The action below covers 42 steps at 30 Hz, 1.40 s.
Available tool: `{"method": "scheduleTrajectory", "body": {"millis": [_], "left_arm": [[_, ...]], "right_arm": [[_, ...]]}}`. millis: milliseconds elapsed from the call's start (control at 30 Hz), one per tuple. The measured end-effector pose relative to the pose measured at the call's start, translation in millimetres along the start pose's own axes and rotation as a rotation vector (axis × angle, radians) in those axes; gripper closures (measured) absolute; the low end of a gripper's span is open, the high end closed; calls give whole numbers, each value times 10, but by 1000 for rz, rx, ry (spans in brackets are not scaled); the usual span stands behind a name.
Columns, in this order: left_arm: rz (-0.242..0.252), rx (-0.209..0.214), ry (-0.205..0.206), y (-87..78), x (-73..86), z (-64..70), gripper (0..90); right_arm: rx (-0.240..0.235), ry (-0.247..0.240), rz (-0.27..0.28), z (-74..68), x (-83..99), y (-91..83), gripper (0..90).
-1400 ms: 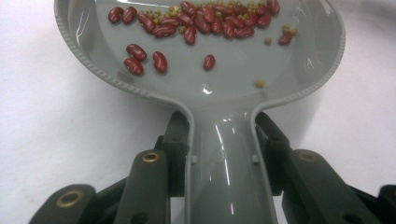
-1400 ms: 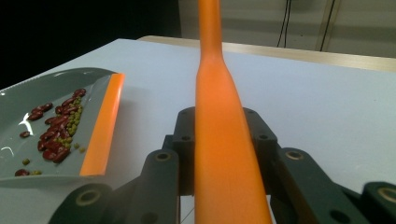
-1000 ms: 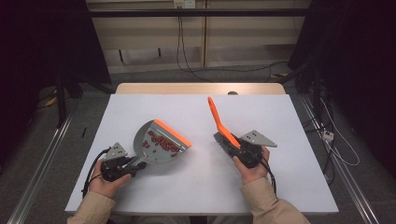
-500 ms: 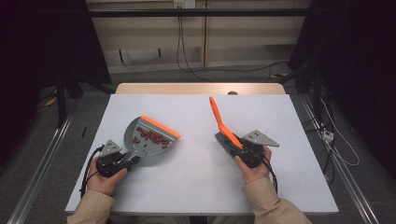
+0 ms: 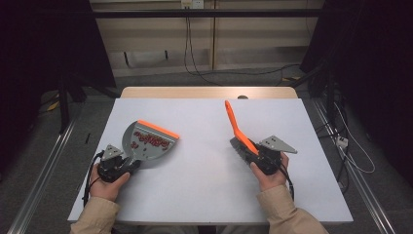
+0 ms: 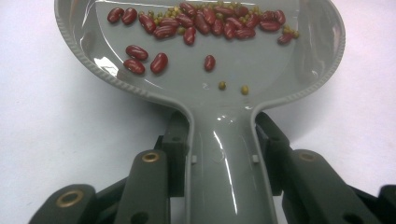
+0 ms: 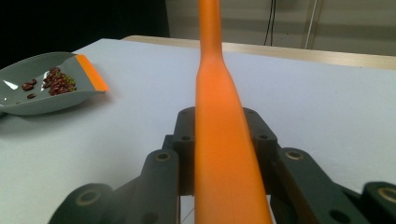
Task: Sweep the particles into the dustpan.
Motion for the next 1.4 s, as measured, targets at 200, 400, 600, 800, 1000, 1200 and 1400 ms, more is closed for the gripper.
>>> {"method": "scheduleTrajectory", "body": {"millis": [200, 400, 600, 800, 1000, 1200, 1400], "left_arm": [[-16, -11, -21, 35, 9, -16, 641], [-25, -4, -36, 48, 21, -11, 638], [-23, 22, -24, -15, 14, 59, 568], [-30, 81, 13, -131, 53, 254, 441], [-31, 111, 32, -179, 79, 336, 419], [-15, 120, 47, -206, 86, 354, 393], [1, 127, 55, -234, 82, 366, 365]], "right_arm": [[-4, -5, 0, -6, -2, -5, 711], [-7, -5, 1, -11, -2, -6, 710], [-4, -7, -1, -1, 2, -27, 710], [1, 0, 1, 27, 19, -69, 710], [12, 8, -1, 58, 53, -103, 710], [24, 8, -7, 77, 88, -94, 710], [29, 9, -18, 90, 117, -76, 710]]}}
Point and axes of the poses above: each handheld gripper's, and its own axes: y roughly forward along the jaws, x roughly out of its underside, z roughly to its right, the point moved 7 cm from there along y, roughly forward along the jaws, and after that the axes turned 10 degrees about -x, right-handed, at the moved point
